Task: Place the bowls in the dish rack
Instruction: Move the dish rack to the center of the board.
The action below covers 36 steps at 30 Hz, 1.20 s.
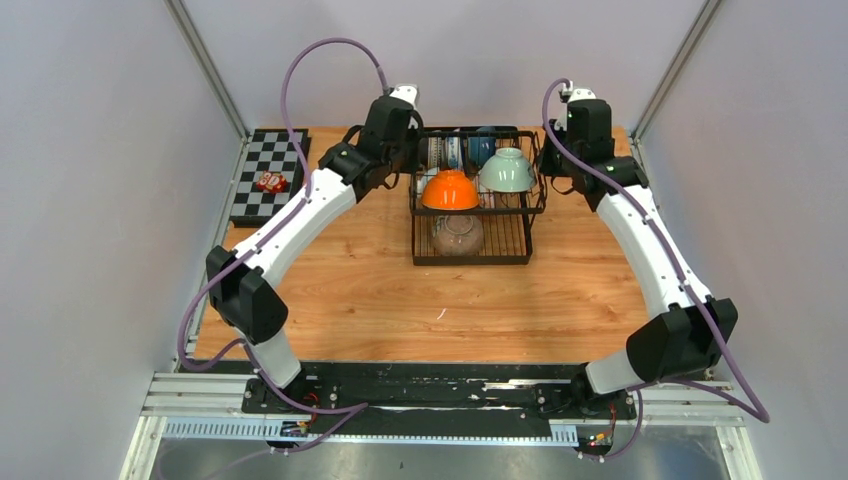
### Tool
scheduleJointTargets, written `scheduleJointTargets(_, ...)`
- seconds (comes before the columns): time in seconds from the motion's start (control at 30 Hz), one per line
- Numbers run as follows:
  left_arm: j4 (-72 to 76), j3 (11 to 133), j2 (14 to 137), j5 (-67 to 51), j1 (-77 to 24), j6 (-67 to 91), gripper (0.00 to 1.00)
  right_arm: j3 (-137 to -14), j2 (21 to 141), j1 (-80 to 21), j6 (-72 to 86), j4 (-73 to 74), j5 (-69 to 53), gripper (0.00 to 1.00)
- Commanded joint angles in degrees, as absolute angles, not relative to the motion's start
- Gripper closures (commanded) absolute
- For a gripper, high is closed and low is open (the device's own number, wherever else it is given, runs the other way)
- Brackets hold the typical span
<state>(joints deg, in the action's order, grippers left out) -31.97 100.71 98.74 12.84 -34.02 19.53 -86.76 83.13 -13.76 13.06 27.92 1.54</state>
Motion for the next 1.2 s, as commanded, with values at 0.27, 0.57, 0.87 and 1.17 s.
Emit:
scheduleJointTargets(0.27,-34.8,95.5,89.9,11.7,-33.7,17.7,1.00,-83.1,77.5,-17.4,12.8,29.2,2.1,0.97)
scheduleJointTargets(0.57,-35.4,91.5,85.0,10.6,-33.7,18.7,1.00,-80.5,73.7,-21.2,14.2,29.6,3.5,0.97)
scheduleJointTargets(0.87,-35.5,87.7,81.3,10.7,-33.7,18.9,1.00,-77.7,70.8,-24.4,14.8,30.2,6.4,0.97)
scheduleJointTargets(1.17,-35.7,86.7,80.5,10.7,-33.7,18.7,1.00,-76.3,69.2,-25.1,14.6,30.8,8.6,0.97)
